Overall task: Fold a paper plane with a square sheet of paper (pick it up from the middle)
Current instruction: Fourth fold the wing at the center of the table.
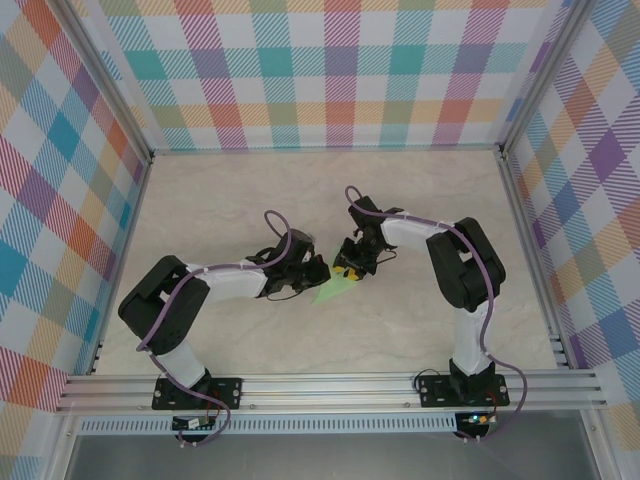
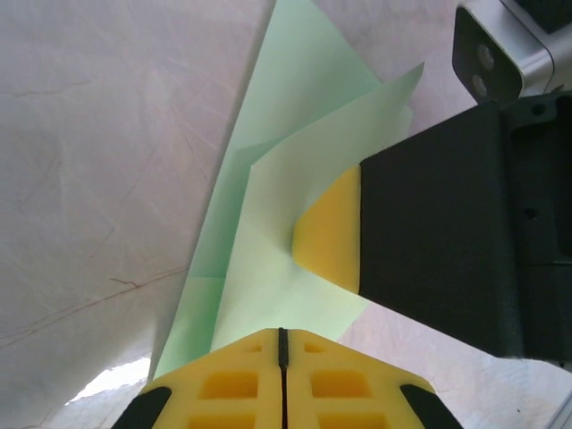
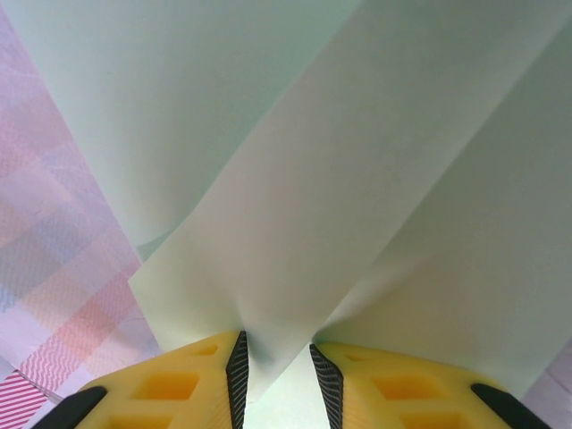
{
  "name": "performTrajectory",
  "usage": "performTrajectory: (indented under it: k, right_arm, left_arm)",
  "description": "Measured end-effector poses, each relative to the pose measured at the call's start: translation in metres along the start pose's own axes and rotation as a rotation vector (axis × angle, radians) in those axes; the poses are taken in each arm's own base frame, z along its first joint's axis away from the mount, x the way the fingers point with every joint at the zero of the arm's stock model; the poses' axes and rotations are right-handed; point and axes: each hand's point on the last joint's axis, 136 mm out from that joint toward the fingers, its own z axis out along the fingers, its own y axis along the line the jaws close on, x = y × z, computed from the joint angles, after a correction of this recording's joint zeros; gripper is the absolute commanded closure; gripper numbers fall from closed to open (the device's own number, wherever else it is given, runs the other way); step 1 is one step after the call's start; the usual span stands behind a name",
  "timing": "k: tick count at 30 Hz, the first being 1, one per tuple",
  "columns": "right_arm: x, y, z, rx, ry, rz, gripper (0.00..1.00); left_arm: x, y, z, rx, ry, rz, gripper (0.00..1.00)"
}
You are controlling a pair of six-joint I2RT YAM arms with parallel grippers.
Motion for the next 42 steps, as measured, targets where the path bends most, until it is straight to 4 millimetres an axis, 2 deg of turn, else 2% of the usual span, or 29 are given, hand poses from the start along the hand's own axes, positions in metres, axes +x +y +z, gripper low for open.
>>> performTrajectory:
  k: [11, 20, 28, 36, 42]
  right_arm:
    - [0.0, 0.0, 0.0, 0.0, 0.002, 0.002, 0.68]
    - [0.0, 0.001, 0.0, -0.002, 0.008, 0.003, 0.67]
    - [0.001, 0.0, 0.0, -0.002, 0.008, 0.004, 0.68]
    - [0.001, 0.001, 0.0, -0.002, 0.009, 0.004, 0.68]
    - [-0.001, 0.01, -0.011, -0.038, -0.029, -0.031, 0.66]
  left_arm:
    - [0.002, -0.004, 0.002, 0.023, 0.018, -0.01, 0.91]
    - [0.012, 0.009, 0.017, -0.015, 0.072, -0.025, 0.93]
    - [0.013, 0.02, 0.017, -0.079, 0.073, -0.031, 0.97]
    - [0.013, 0.02, 0.018, -0.085, 0.078, -0.033, 1.0]
    - [0.013, 0.02, 0.018, -0.092, 0.088, -0.027, 1.0]
